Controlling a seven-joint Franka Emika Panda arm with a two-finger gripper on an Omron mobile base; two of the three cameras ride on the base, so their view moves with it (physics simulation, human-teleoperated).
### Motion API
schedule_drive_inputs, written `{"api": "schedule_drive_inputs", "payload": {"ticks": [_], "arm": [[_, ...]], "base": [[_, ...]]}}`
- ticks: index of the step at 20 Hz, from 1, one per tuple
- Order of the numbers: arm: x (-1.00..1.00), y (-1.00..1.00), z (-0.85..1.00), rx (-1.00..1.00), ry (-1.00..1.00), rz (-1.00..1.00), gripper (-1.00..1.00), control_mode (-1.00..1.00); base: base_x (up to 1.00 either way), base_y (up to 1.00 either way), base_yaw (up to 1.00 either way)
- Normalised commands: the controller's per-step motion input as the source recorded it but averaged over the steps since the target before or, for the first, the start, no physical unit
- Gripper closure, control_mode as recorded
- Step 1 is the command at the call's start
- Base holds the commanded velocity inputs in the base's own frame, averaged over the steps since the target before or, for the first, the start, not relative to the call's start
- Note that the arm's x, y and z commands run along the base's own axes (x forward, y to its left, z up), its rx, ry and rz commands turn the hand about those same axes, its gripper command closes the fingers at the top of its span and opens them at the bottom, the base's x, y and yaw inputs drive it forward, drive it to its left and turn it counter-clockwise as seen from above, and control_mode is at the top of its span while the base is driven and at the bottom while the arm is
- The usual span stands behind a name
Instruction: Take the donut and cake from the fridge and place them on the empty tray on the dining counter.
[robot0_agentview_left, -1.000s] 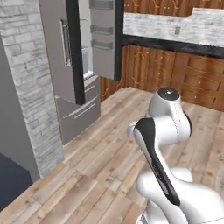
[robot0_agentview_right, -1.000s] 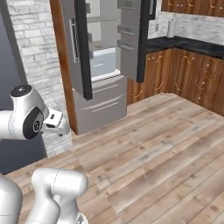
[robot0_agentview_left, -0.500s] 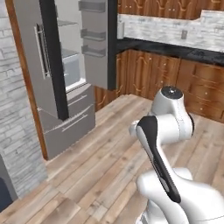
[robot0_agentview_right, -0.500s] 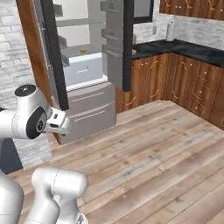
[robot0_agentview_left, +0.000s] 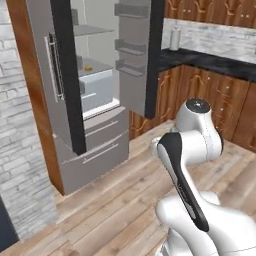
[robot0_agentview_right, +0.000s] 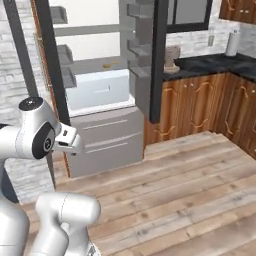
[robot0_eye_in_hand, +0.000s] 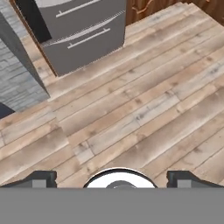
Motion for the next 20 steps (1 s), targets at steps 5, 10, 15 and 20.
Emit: {"api": "schedule_drive_inputs", "payload": {"ticks": [5,10,15,20], "arm": [[0.0,0.0,0.0,0.0,0.0,0.0,-1.0,1.0],[0.0,0.0,0.0,0.0,0.0,0.0,-1.0,1.0],[0.0,0.0,0.0,0.0,0.0,0.0,-1.0,1.0],[0.0,0.0,0.0,0.0,0.0,0.0,-1.0,1.0]], "base": [[1.0,-0.3,0.4],[1.0,-0.39,0.4],[1.0,-0.45,0.41],[0.99,-0.51,0.42]]}}
